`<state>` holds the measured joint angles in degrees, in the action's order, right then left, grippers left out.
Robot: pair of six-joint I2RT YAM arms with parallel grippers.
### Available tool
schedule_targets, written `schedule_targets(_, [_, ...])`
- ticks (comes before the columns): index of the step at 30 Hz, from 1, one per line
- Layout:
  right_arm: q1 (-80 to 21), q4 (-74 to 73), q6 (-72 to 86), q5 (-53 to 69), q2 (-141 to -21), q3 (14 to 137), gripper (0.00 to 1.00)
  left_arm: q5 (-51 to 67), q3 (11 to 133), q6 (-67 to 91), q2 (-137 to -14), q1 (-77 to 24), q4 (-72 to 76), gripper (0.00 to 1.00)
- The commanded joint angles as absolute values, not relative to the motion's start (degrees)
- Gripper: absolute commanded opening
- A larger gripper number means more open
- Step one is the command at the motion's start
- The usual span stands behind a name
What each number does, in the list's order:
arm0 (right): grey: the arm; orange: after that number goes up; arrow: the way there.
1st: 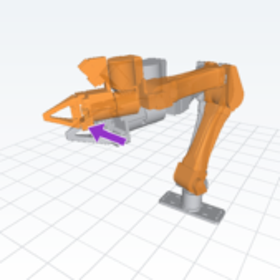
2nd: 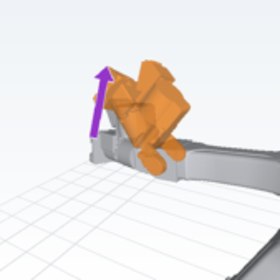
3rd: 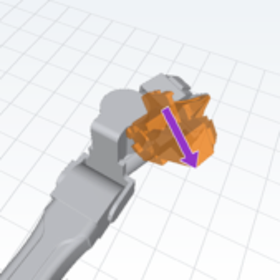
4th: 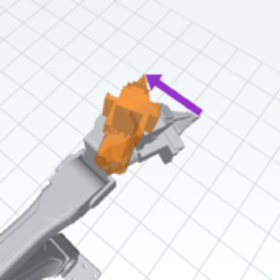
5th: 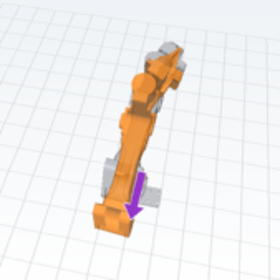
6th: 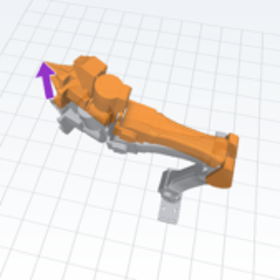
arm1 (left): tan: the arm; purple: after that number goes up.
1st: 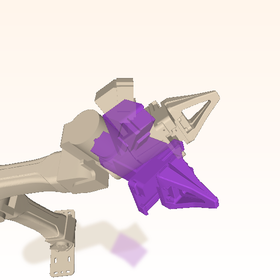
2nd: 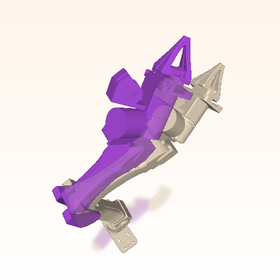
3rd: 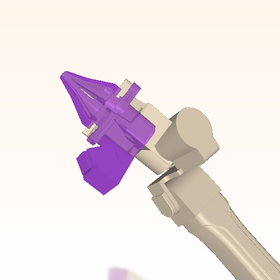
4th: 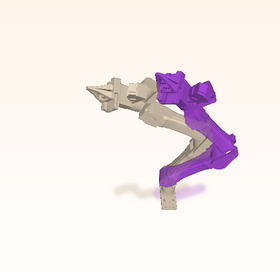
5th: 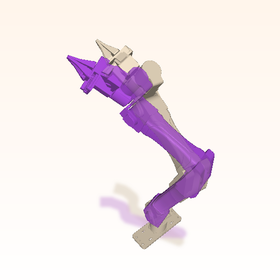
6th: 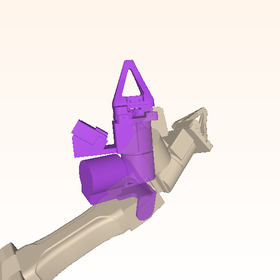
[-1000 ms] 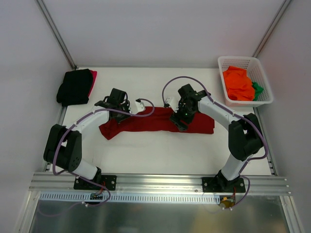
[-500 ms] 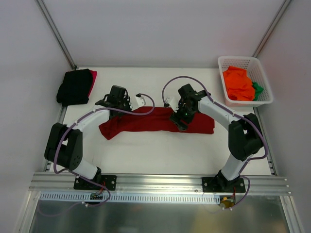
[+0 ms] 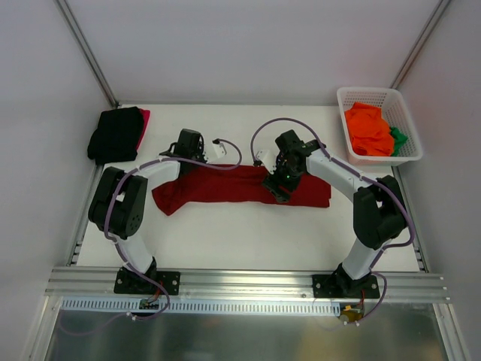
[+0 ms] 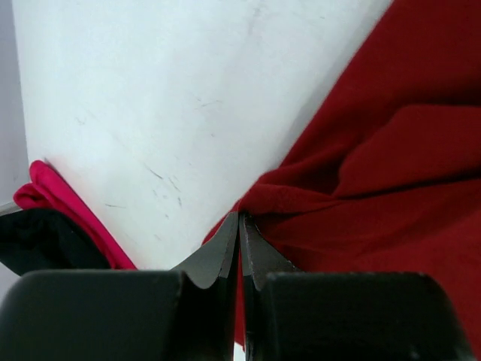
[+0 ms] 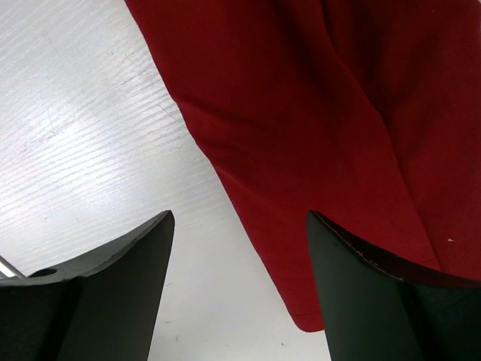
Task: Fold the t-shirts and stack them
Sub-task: Fold the tshirt
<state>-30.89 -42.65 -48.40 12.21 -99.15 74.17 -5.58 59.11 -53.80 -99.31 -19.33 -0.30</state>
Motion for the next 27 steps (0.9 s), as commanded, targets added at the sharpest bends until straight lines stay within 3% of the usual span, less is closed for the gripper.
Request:
schedule_targets(1, [-31.2, -42.4, -47.6, 11.7, -97.0, 73.7, 0.74, -8.9, 61.9, -54.8, -101.0, -18.2, 6.1, 0.0])
schedule_targets(9, [-31.2, -42.3, -47.5, 11.7, -96.9, 73.5, 0.74, -14.7, 61.0, -56.9, -104.9, -17.9, 18.4, 0.0])
schedule_targets(10, [-31.2, -42.3, -47.4, 11.6, -96.9, 73.6, 0.74, -13.9, 61.1, -54.7, -104.7, -17.8, 17.0, 0.51])
schedule_targets(11, [-31.1, -42.3, -47.3, 11.5, -96.8, 73.5, 0.74, -12.1, 61.3, -53.1, -102.7, -17.6, 14.2, 0.86])
schedule_targets(12, [-31.2, -42.3, -47.2, 11.6, -96.6, 73.5, 0.75, -9.7, 61.4, -50.9, -101.3, -17.1, 11.9, 0.99])
schedule_targets(20, [-31.8, -41.1, -46.9, 11.1, -98.5, 73.4, 0.77, -1.7, 58.5, -40.5, -87.2, -16.3, -4.1, 0.99])
schedule_targets(27, [-32.7, -30.0, -51.0, -6.8, -104.0, 73.6, 0.76, -1.0, 57.4, -33.6, -72.1, -16.2, -11.1, 0.99])
